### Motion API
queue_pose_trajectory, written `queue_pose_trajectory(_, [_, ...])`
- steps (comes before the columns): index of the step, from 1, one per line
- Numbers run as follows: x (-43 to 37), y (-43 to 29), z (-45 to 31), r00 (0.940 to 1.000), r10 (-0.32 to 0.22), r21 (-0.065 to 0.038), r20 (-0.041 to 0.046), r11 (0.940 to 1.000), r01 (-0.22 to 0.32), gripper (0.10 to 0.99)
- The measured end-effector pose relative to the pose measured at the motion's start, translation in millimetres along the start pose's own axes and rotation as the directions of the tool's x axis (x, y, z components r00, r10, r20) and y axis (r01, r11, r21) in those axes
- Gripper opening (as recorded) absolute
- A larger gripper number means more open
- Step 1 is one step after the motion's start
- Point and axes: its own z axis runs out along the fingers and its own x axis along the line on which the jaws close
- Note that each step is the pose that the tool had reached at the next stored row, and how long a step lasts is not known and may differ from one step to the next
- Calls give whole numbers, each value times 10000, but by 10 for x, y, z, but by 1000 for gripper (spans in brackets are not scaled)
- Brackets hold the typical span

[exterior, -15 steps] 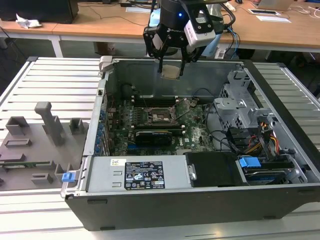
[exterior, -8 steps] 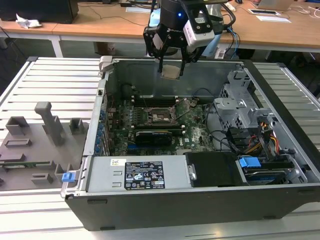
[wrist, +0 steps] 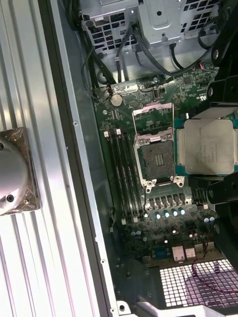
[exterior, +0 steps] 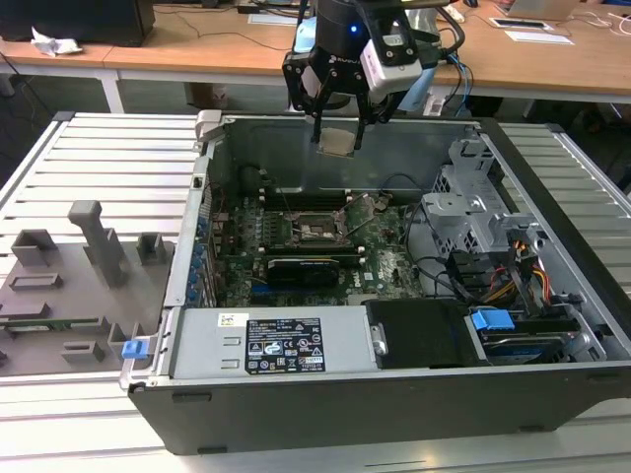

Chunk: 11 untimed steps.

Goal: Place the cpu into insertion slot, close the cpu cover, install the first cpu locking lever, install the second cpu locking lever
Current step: 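Place the cpu into insertion slot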

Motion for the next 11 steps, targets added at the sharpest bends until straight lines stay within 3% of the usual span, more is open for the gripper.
queue_pose_trajectory(11, [0, 0, 0, 9993, 372, -8, 33, 9993, -372, 541])
